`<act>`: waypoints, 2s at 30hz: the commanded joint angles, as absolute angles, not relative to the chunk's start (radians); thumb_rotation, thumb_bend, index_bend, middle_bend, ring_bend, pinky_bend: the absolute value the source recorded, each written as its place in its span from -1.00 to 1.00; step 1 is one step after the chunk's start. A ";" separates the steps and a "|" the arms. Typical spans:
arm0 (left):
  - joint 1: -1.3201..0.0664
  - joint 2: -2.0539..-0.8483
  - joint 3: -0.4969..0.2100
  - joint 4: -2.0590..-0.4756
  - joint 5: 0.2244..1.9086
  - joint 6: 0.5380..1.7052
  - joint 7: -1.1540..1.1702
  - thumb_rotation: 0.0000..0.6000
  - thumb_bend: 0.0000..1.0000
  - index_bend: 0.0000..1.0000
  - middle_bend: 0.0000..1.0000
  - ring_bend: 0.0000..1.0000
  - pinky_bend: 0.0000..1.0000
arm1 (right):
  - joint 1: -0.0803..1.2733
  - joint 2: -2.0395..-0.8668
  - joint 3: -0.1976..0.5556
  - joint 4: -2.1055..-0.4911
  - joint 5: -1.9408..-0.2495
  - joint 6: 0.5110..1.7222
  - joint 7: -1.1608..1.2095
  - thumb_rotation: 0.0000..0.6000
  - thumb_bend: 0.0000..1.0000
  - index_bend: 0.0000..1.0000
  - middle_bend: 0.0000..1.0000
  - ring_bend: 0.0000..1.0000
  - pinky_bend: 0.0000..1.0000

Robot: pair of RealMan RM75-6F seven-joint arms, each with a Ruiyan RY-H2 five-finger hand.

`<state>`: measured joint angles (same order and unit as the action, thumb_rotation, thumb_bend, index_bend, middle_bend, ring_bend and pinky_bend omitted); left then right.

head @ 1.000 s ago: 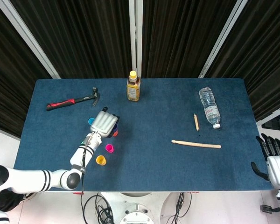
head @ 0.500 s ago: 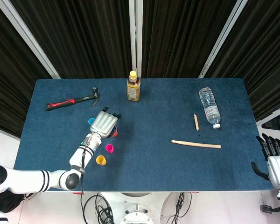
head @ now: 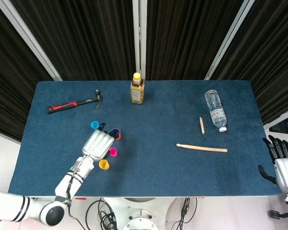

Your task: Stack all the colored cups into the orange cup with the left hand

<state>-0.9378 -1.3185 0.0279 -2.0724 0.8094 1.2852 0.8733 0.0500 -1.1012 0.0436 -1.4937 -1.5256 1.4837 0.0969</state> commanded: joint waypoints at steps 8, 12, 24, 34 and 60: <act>-0.718 -1.288 0.218 -2.152 1.027 1.424 0.861 1.00 -0.44 -0.40 -0.31 -0.13 -0.73 | 0.044 -1.099 0.035 -1.503 -1.546 1.503 0.089 1.00 -0.44 -1.00 -1.00 -1.00 -1.00; -0.678 -1.310 0.238 -2.122 1.089 1.411 0.834 1.00 -0.44 -0.40 -0.31 -0.13 -0.73 | 0.042 -1.098 0.033 -1.509 -1.554 1.510 0.084 1.00 -0.44 -1.00 -1.00 -1.00 -1.00; -0.619 -1.405 0.213 -1.954 1.203 1.320 0.746 1.00 -0.51 -0.48 -0.35 -0.20 -0.75 | 0.039 -1.076 0.033 -1.546 -1.580 1.538 0.067 1.00 -0.44 -1.00 -1.00 -1.00 -1.00; -0.593 -1.447 0.178 -1.884 1.225 1.257 0.726 1.00 -0.51 -0.44 -0.34 -0.20 -0.74 | 0.044 -1.063 0.045 -1.568 -1.571 1.539 0.060 1.00 -0.44 -1.00 -1.00 -1.00 -1.00; -0.541 -1.458 0.101 -1.884 1.302 1.268 0.798 1.00 -0.51 -0.34 -0.24 -0.20 -0.60 | 0.043 -1.061 0.041 -1.564 -1.558 1.525 0.056 1.00 -0.44 -1.00 -1.00 -1.00 -1.00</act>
